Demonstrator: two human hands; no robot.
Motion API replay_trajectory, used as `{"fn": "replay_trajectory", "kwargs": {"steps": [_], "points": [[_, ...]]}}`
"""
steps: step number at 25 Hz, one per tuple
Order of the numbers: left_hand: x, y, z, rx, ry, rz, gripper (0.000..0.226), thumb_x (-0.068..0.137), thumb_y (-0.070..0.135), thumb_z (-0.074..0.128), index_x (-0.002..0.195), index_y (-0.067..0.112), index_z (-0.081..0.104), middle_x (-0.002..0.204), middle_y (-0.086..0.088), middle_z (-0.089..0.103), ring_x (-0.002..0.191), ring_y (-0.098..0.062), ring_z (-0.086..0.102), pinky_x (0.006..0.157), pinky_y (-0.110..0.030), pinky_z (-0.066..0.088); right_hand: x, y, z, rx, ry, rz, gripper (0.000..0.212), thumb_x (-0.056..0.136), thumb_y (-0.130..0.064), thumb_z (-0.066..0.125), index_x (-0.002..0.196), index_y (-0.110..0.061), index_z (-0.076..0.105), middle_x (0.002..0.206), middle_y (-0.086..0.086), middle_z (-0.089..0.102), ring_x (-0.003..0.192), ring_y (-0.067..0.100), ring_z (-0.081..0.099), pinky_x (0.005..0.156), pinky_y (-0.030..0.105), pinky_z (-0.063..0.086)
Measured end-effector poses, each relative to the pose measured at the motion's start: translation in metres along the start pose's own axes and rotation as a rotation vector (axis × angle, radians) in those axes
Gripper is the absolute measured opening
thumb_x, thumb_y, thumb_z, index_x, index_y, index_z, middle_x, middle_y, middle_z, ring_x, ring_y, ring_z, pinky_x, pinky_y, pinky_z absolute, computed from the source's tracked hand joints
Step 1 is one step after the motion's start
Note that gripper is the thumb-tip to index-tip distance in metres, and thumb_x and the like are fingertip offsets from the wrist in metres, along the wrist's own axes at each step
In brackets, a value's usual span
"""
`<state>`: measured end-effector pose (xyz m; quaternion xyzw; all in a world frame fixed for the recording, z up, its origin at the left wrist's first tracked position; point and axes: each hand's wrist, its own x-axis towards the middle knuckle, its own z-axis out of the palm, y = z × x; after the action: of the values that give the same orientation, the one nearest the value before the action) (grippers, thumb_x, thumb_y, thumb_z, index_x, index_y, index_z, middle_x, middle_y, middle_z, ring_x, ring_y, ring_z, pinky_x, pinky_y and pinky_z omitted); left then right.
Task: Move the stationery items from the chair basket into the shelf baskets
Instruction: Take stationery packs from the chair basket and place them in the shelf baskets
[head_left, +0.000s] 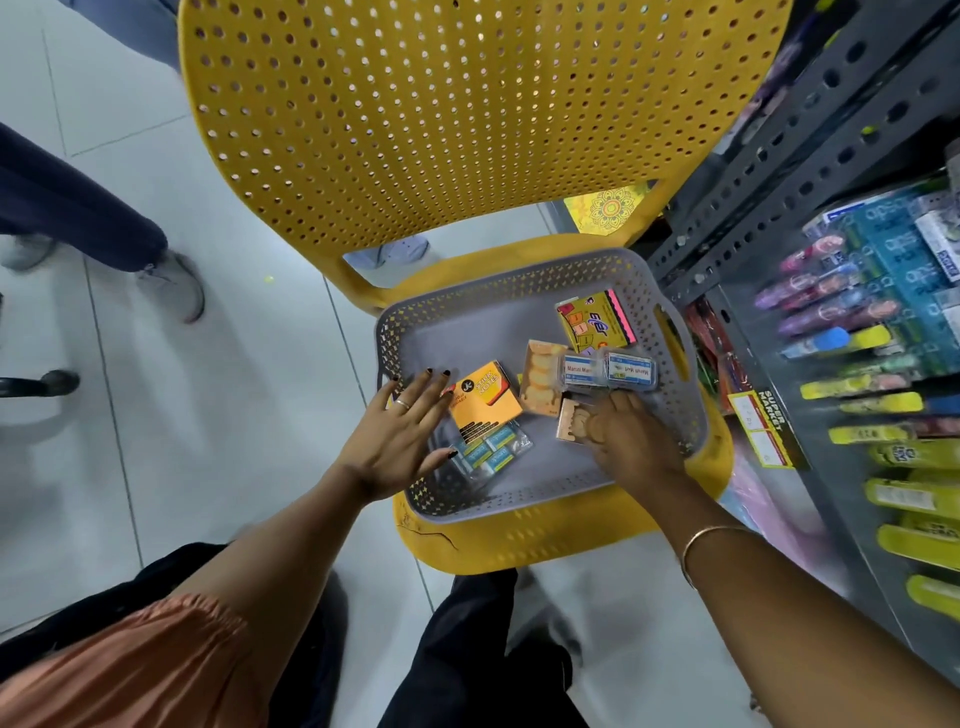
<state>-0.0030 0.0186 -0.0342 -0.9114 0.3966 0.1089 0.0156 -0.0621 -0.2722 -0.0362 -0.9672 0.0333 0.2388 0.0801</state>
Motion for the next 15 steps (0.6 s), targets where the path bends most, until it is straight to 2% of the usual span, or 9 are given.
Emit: {"fn": "replay_trajectory", "kwargs": {"steps": [2, 4, 9, 13, 15], "points": [[0.0, 0.0, -0.002, -0.003, -0.047, -0.008, 0.077, 0.094, 0.057, 0.007, 0.131, 0.005, 0.05, 0.142, -0.016, 0.04, 0.129, -0.034, 0.041, 0.099, -0.052, 0.036, -0.004, 0.002, -0.003, 0.057, 0.032, -0.001, 0.045, 0.075, -0.02, 0.071, 0.112, -0.005, 0.05, 0.119, 0.012, 0.052, 0.118, 0.029, 0.045, 0.088, 0.039, 0.049], [0.0, 0.0, -0.001, 0.008, -0.081, -0.012, 0.076, 0.094, 0.057, 0.006, 0.131, 0.006, 0.05, 0.141, -0.016, 0.042, 0.128, -0.034, 0.042, 0.097, -0.054, 0.037, -0.009, 0.004, -0.008, 0.069, 0.062, -0.023, 0.043, 0.073, -0.017, 0.071, 0.109, -0.005, 0.05, 0.117, 0.013, 0.053, 0.116, 0.03, 0.046, 0.086, 0.038, 0.049], [0.003, 0.005, -0.015, 0.003, -0.077, -0.025, 0.075, 0.094, 0.059, 0.007, 0.138, 0.01, 0.042, 0.146, -0.011, 0.028, 0.132, -0.03, 0.031, 0.1, -0.058, 0.026, -0.024, 0.014, -0.047, 0.107, 0.165, -0.066, 0.046, 0.069, -0.019, 0.072, 0.109, -0.003, 0.054, 0.112, 0.017, 0.057, 0.11, 0.035, 0.052, 0.08, 0.041, 0.051], [0.027, 0.012, -0.067, -0.03, -0.018, 0.011, 0.072, 0.091, 0.059, 0.021, 0.134, 0.007, 0.047, 0.144, -0.014, 0.037, 0.13, -0.033, 0.039, 0.095, -0.063, 0.036, -0.049, 0.025, -0.121, 0.181, 0.338, -0.022, 0.047, 0.071, -0.022, 0.072, 0.11, -0.004, 0.054, 0.112, 0.017, 0.056, 0.114, 0.036, 0.049, 0.079, 0.042, 0.05], [0.05, 0.018, -0.111, -0.035, 0.043, 0.054, 0.075, 0.092, 0.059, 0.016, 0.131, 0.005, 0.05, 0.141, -0.017, 0.042, 0.126, -0.034, 0.044, 0.093, -0.061, 0.039, -0.068, 0.033, -0.175, 0.22, 0.439, -0.01, 0.047, 0.07, -0.024, 0.071, 0.111, -0.008, 0.053, 0.109, 0.015, 0.055, 0.111, 0.033, 0.048, 0.077, 0.042, 0.049]]}}
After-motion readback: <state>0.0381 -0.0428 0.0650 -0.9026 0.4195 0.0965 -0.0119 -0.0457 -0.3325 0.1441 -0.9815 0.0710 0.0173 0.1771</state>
